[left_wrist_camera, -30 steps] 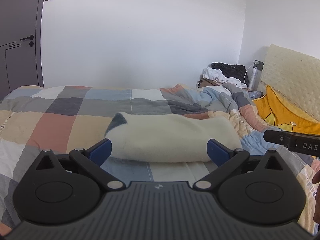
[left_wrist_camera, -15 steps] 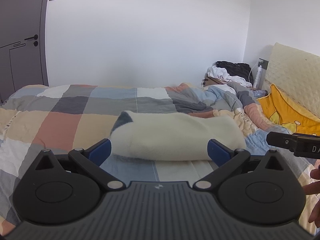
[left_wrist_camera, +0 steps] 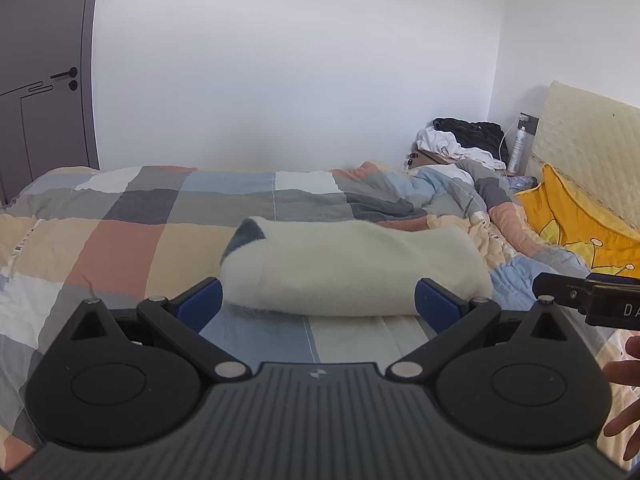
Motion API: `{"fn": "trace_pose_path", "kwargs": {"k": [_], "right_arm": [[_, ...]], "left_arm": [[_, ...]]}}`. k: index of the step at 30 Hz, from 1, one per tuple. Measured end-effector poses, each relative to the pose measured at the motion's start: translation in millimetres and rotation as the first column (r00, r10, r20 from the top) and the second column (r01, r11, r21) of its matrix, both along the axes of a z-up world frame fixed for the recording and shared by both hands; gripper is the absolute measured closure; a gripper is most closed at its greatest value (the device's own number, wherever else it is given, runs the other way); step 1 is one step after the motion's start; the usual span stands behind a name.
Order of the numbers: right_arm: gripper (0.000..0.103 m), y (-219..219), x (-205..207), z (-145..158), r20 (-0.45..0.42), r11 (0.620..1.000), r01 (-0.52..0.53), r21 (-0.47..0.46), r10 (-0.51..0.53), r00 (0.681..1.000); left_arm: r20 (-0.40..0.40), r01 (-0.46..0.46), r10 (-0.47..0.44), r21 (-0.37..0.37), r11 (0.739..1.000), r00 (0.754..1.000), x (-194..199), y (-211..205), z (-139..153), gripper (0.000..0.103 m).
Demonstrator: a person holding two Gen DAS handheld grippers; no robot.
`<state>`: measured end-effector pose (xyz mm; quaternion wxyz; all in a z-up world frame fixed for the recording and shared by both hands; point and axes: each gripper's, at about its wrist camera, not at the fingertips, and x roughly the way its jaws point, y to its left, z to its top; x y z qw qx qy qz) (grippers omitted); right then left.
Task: Fold large clothes
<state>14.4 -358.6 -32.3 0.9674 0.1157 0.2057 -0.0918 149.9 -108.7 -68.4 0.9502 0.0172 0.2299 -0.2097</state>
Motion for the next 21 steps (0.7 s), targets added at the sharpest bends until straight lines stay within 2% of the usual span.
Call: {"fn": "trace_pose_path", "kwargs": {"k": [21], "right_arm": [[0.0,7,-8,6,0.015,1.0,-0.005,-0.019,0.005,1.0]], "left_arm": [[0.009,0.0,0.0,-0.014,1.0,1.0,-10,3,4,0.0]]}}
